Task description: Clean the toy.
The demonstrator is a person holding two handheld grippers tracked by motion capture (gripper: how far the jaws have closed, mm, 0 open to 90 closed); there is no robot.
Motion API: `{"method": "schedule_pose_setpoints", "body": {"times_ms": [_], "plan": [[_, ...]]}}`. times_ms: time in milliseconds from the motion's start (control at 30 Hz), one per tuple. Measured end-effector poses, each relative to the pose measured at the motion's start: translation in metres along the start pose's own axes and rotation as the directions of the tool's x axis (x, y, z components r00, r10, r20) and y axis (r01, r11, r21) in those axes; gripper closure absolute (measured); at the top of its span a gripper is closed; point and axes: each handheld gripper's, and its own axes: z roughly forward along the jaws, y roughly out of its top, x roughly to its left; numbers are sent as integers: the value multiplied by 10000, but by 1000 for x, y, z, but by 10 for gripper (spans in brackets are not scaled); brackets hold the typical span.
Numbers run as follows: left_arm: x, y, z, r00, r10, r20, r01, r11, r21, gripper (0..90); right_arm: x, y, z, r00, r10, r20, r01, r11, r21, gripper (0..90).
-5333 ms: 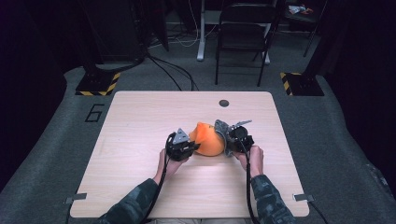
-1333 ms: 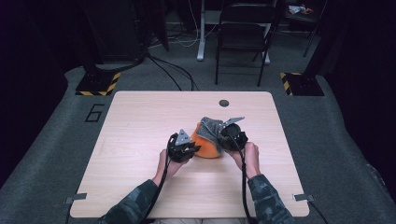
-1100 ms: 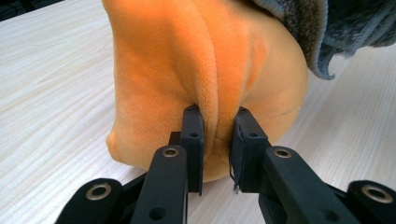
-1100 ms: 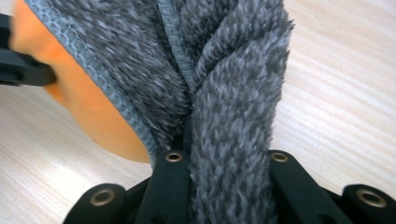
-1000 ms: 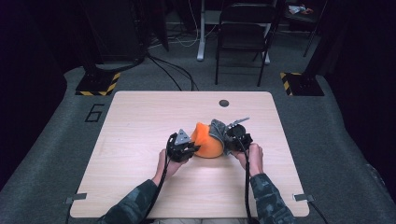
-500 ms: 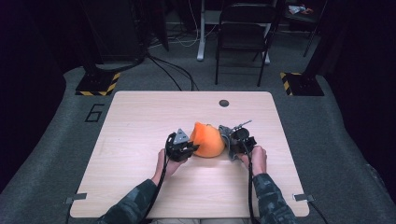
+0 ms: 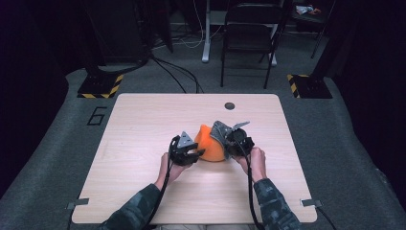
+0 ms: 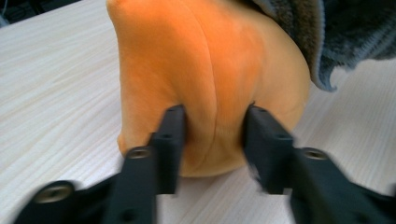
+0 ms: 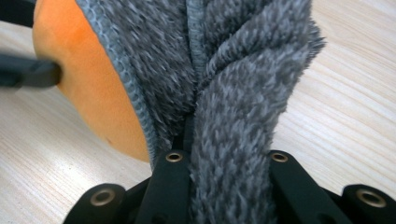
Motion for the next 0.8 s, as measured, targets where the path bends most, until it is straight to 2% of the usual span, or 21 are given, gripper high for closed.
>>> {"method": "schedule_pose_setpoints", "body": {"times_ms": [33,67,133,200,233,267,333,400,433,500,567,733,800], "plan": [[-1,0,-1,9991,283,-319,-280,9995,109,466,-2,0,-1,10000,85,2,-85,10000,-7,789],[-2,-1,-1,9981,468,-395,-462,9988,159,400,-3,0,0,9999,146,-39,-146,9999,14,789],[-1,-2,4,9986,394,-348,-392,9992,89,363,-4,0,0,9998,162,-74,-162,9998,89,789],[-4,-3,10,9984,556,-143,-553,9983,182,370,-3,0,0,9998,163,-79,-163,9999,46,789],[-6,-4,13,9979,611,-212,-606,9980,197,369,-3,0,0,9999,152,-81,-152,9999,3,789],[-7,-4,16,9971,693,-313,-690,9975,124,390,-3,-1,0,9999,115,-35,-115,9999,9,789],[-8,-6,18,9958,752,-524,-752,9972,23,513,-5,-1,0,9998,160,-74,-160,9999,55,789],[-7,-7,17,9971,580,-502,-583,9983,-44,654,-7,-1,-1,9994,276,-198,-277,9996,-48,789],[-7,-7,17,9975,510,-498,-515,9986,-75,691,-8,-1,-3,9995,270,-179,-270,9996,-41,789],[-7,-5,15,9972,526,-529,-531,9986,-73,728,-7,1,-7,9997,210,-83,-211,9995,-225,789],[-7,-2,11,9987,311,-411,-320,9993,-198,749,-3,6,-18,9999,80,110,-75,9989,-457,789],[-15,1,7,9988,362,-325,-370,9990,-254,753,15,20,-40,9982,-444,401,491,9909,-1253,789],[-15,0,5,9991,331,-259,-337,9992,-234,752,27,25,-40,9933,-1017,546,1081,9853,-1325,789]]}}
